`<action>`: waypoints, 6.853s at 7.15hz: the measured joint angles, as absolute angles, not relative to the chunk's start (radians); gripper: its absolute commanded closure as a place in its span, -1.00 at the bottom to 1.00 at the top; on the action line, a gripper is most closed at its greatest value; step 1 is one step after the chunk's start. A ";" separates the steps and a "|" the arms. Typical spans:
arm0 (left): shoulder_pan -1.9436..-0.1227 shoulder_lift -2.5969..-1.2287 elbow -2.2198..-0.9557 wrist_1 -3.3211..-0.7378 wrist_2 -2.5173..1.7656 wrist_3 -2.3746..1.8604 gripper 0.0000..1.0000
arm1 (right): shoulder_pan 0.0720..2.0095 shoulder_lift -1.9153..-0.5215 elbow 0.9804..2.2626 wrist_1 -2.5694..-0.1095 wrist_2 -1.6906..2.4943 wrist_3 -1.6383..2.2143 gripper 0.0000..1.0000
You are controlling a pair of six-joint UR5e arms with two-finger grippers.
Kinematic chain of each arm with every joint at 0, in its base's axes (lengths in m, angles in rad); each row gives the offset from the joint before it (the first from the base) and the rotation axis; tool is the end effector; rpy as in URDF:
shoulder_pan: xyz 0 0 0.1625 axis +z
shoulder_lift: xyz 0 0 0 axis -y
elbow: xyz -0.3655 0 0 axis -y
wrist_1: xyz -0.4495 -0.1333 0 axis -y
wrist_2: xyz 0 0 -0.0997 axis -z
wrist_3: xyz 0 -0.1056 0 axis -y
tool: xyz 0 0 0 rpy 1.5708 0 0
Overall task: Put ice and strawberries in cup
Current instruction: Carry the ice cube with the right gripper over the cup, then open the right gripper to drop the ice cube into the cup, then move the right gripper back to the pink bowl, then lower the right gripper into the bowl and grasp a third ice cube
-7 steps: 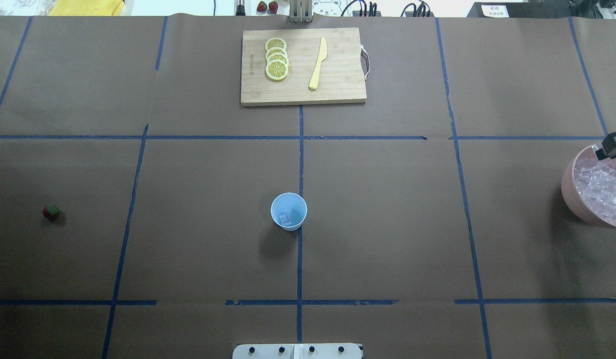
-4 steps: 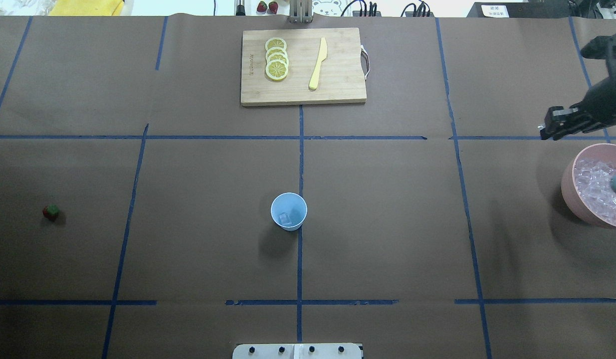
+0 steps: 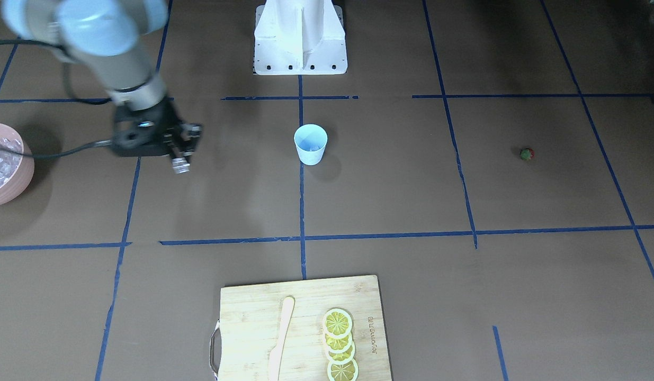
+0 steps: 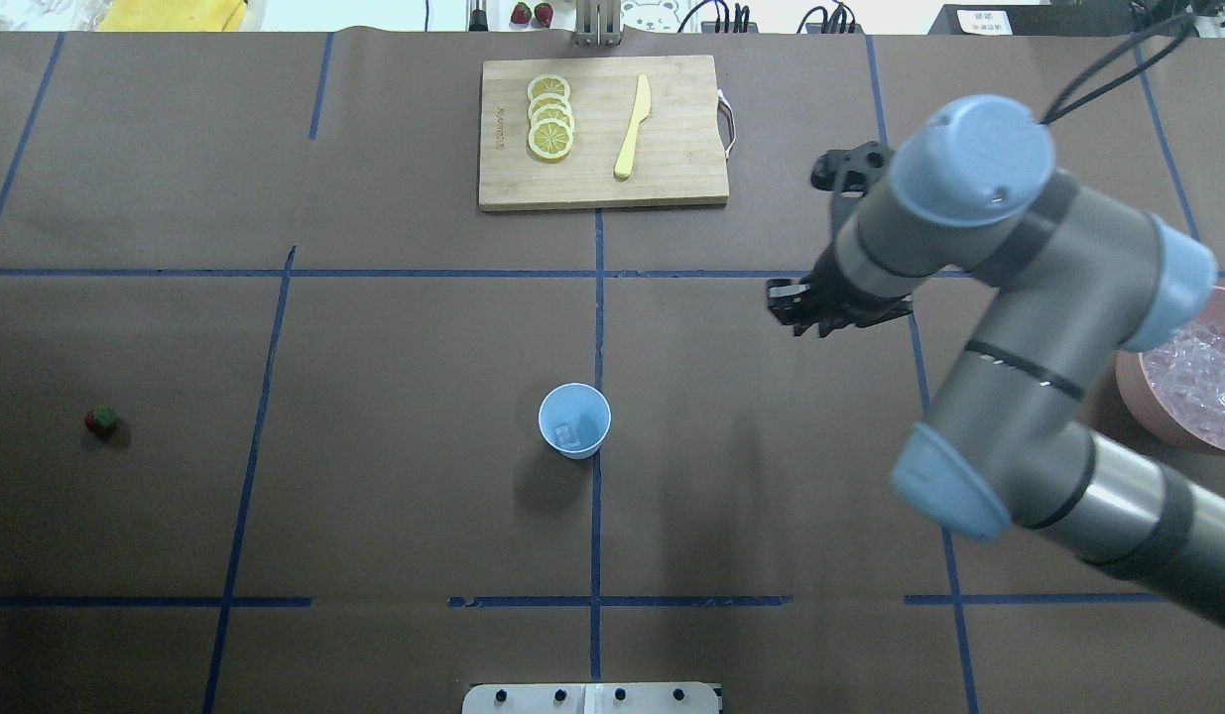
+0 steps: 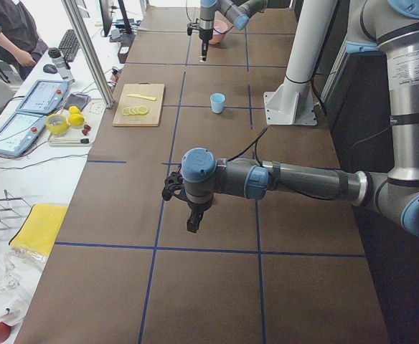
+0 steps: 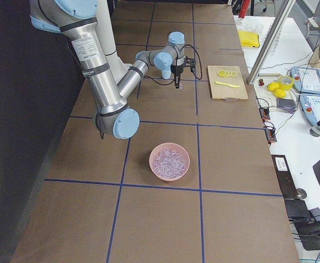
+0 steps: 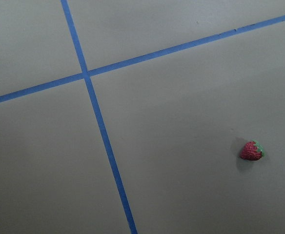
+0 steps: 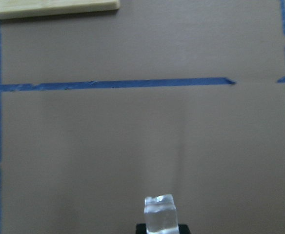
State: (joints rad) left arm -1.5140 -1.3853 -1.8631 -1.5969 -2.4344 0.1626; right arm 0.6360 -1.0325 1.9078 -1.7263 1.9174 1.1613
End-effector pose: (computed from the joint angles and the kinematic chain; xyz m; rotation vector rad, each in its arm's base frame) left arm -0.0253 -0.4897 0.5286 0.1705 0.8570 0.2627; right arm -0.4376 -0.4442 0.1402 0.0685 -0.7825 0.0900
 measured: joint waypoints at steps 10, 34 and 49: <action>-1.513 -1.385 -1.861 -1.596 -2.434 0.163 -1.00 | 0.373 -0.717 1.694 -1.818 1.734 1.442 -0.98; -1.510 -1.386 -1.868 -1.597 -2.436 0.164 -1.00 | 1.197 -1.748 1.757 -1.265 2.231 0.152 -0.92; -1.506 -1.385 -1.865 -1.597 -2.436 0.164 -1.00 | 1.141 -1.816 1.769 -1.186 2.227 0.178 0.94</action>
